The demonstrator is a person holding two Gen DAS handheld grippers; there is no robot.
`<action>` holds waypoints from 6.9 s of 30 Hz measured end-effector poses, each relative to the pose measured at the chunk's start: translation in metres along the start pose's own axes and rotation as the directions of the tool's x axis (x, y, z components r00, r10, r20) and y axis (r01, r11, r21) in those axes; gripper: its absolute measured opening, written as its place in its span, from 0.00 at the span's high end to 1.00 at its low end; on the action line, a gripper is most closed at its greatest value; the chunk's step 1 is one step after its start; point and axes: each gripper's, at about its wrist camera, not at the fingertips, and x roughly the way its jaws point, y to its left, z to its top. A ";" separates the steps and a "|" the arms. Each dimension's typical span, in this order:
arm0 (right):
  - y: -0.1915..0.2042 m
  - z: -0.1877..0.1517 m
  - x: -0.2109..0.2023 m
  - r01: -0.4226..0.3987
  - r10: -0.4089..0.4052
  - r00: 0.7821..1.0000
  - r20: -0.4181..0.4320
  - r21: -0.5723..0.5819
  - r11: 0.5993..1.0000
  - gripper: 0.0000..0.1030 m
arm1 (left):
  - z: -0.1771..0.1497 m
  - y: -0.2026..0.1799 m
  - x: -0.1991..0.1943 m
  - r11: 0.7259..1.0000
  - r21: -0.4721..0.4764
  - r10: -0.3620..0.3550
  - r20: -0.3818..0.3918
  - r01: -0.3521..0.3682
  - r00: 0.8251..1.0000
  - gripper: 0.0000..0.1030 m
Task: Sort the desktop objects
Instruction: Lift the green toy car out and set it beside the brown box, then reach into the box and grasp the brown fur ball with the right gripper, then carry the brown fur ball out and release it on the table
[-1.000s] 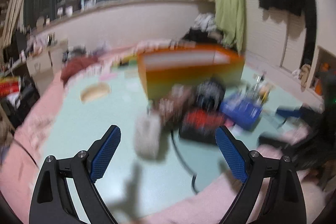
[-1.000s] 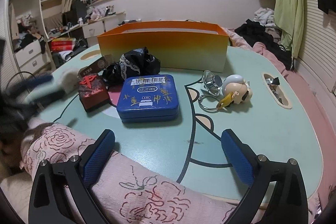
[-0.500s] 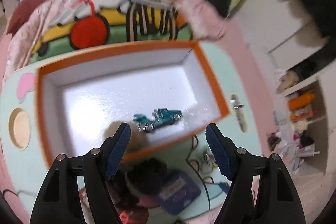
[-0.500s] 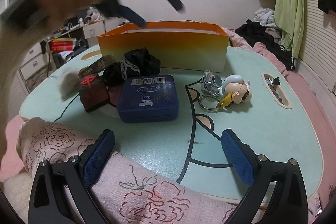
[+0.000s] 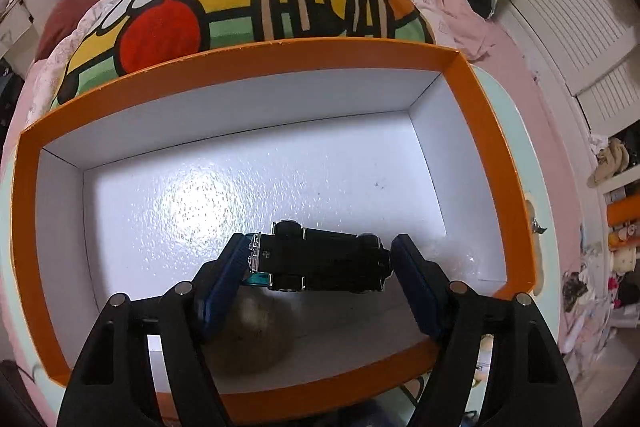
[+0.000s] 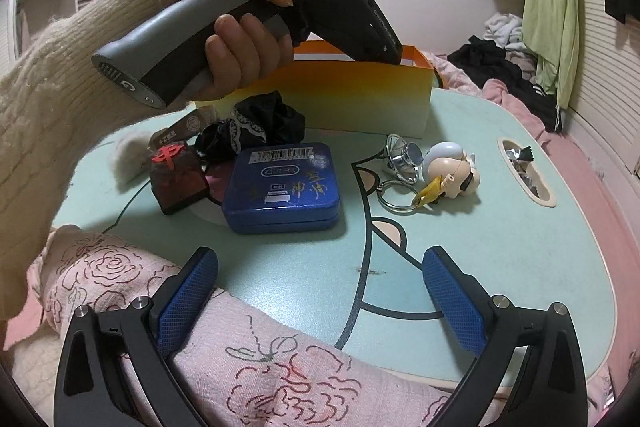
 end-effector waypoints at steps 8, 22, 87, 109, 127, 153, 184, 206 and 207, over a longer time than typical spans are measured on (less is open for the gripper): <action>0.000 -0.001 0.000 0.000 0.000 1.000 0.000 0.000 1.000 0.01 | -0.008 0.002 -0.003 1.000 -0.003 -0.012 0.018 0.012 1.000 0.30; -0.001 -0.001 0.001 0.001 -0.001 1.000 0.001 0.000 1.000 0.01 | -0.011 0.034 -0.029 0.995 -0.033 -0.088 0.055 0.090 0.995 0.65; -0.001 0.000 0.001 0.001 -0.001 1.000 0.002 0.003 1.000 0.01 | -0.169 0.108 -0.119 0.935 0.172 -0.354 0.399 0.310 0.846 0.50; -0.002 0.001 0.001 0.003 -0.003 1.000 0.004 0.002 1.000 0.01 | -0.270 0.096 -0.069 0.986 0.103 0.048 0.589 -0.134 0.806 0.09; 0.010 0.104 -0.033 0.063 -0.067 0.983 0.172 0.031 0.998 0.01 | -0.270 0.098 -0.067 0.986 0.098 0.051 0.595 -0.136 0.802 0.09; 0.004 0.172 0.109 0.157 -0.150 0.968 -0.200 0.022 0.987 0.01 | -0.270 0.097 -0.066 0.986 0.099 0.050 0.596 -0.135 0.801 0.09; -0.021 0.181 0.012 -0.131 0.157 0.952 -0.264 0.114 0.985 0.71 | -0.268 0.094 -0.065 0.986 0.100 0.047 0.597 -0.133 0.801 0.09; -0.007 0.001 -0.008 0.053 -0.054 0.998 -0.037 -0.041 0.998 0.04 | -0.268 0.094 -0.065 0.986 0.100 0.047 0.598 -0.132 0.800 0.09; -0.012 -0.006 -0.006 0.034 -0.034 0.999 -0.002 -0.012 0.999 0.01 | -0.268 0.094 -0.065 0.986 0.100 0.048 0.596 -0.134 0.801 0.09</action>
